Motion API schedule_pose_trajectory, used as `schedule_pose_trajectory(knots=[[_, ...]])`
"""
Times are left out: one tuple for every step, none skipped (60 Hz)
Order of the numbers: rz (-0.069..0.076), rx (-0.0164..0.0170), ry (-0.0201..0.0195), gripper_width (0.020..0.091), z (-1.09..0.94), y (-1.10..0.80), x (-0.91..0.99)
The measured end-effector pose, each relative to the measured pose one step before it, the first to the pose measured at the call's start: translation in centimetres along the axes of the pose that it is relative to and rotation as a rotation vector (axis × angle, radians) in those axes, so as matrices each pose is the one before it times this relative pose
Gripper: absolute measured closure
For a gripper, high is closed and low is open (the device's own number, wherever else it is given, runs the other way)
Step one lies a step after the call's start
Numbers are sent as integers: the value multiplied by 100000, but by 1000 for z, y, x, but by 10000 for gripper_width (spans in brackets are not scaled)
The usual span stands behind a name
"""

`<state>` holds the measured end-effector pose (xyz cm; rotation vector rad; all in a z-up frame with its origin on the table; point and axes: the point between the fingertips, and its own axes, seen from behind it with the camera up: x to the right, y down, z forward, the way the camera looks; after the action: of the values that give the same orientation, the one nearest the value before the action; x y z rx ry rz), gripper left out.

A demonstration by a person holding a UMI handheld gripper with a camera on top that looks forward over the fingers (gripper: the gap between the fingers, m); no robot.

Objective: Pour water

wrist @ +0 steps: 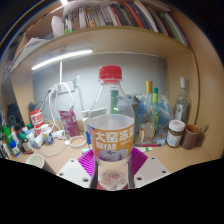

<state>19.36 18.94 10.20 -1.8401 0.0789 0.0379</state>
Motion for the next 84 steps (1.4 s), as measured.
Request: schedule_pose_trajectory(knots=[[-573, -77, -245, 675, 166, 327, 68], [-644, 26, -141, 674, 136, 292, 29], [-790, 46, 71, 674, 157, 289, 61], [-871, -109, 170, 674, 173, 305, 38], [-942, -229, 52, 673, 137, 310, 4], [-865, -136, -219, 673, 129, 276, -45], [-592, 176, -295, 672, 196, 283, -149], [-406, -13, -340, 671, 96, 315, -176], [-351, -213, -474, 671, 81, 283, -86], [-161, -437, -431, 670, 77, 379, -112], [46, -516, -377, 655, -134, 320, -68], [177, 2940, -407, 669, -40, -575, -60], [38, 572, -475, 670, 70, 135, -113], [70, -504, -556, 669, -38, 271, -128], [36, 1694, -482, 670, -66, -289, -63], [-85, -75, -323, 670, -52, 153, -32], [207, 572, -426, 670, -49, -83, -47], [257, 284, -490, 670, 6, -5, -62], [145, 39, -363, 670, -12, 38, -15], [134, 29, -316, 670, -107, -79, 75], [272, 52, -204, 670, 94, 49, -30], [357, 113, -230, 666, 7, 1, 31], [133, -21, -190, 668, 41, 12, 7], [-57, 58, -110, 658, 33, -3, 19], [-193, -115, -58, 651, -19, -45, -70], [-200, -6, -170, 644, 24, 14, -32], [-241, -31, -122, 631, -11, -14, -5], [-213, -29, -27, 625, -3, -10, 0], [-116, -187, 60, 610, -6, 9, 5], [-13, -164, -67, 596, -5, -20, -16], [-100, -354, -101, 583, -16, 24, -34], [-246, -482, -187, 569, -19, 41, -22], [-365, -849, -401, 563, 30, 159, -189], [-437, -2386, -983, 552, -31, 457, -199], [-78, -2881, -966, 525, 70, 602, -75], [197, -3074, -857, 492, -62, 604, -162], [549, -3085, -813, 458, -108, 630, -146], [757, -2478, -854, 416, -137, 477, -162], [1028, -1492, -697, 367, -166, 277, -129], [1067, -544, -522, 318, -190, 78, -81], [824, 8, -257, 282, -202, -32, -40], [527, 272, -124, 255, -241, -59, 14], [200, 457, 470, 257, -220, -29, 220], [31, 126, 480, 258, -307, -71, 117], [-12, -24, 421, 262, -306, 66, 86], [-226, -146, 526, 268, -290, 41, 123], [-232, -322, 516, 265, -331, 53, 113], [-184, -214, 379, 265, -359, 30, 68], [-197, 2, 141, 264, -347, -3, 4], [-162, 39, 9, 265, -389, 3, -80], [-235, -124, 14, 265, -398, 23, -33], [-149, -186, 116, 265, -434, 34, -32], [-96, -55, 247, 264, -470, -21, -7], [-63, -14, 195, 264, -479, -26, -12], [-62, -28, 205, 264, -575, -82, -4], [64, 165, 364, 263, -601, -90, 37], [25, 308, 417, 263, -584, -94, -10], [-22, 365, 356, 263, -620, -93, -10], [7, 292, 345, 262, -663, -113, -24], [51, 120, 338, 263, -705, -85, -39], [101, 202, 241, 263, -757, -98, -78], [70, 194, 70, 265, -750, -112, -125], [-15, 77, 54, 265, -803, -107, -125], [-107, 201, 117, 264, -830, -166, -119], [-254, 323, 202, 265, -798, -175, -59], [-168, 289, 411, 264, -906, -173, -91], [-174, 263, 499, 266, -967, -227, -81], [-91, 247, 369, 264, -919, -161, -101], [4, 185, 301, 265, -917, -152, -97], [80, 75, 315, 267, -939, -146, -104], [113, 160, 224, 264, -934, -163, -127], [175, 234, 185, 266, -936, -135, -130], [304, 280, 218, 265, -952, -156, -130], [455, 392, 191, 266, -815, -122, -111], [593, 166, 468, 265, -941, -124, -140], [571, 24, 387, 267, -1013, -112, -88], [543, -40, 278, 266, -914, -71, -142], [489, -118, 200, 268, -893, -49, -146], [352, -96, 60, 266, -890, -41, -155], [215, -161, 90, 267, -840, -46, -126], [167, -207, 245, 267, -841, -13, -99], [84, -281, 342, 265, -796, 34, -59], [-113, -299, 279, 266, -758, 5, -21], [-276, -253, 228, 265, -762, 9, -25]])
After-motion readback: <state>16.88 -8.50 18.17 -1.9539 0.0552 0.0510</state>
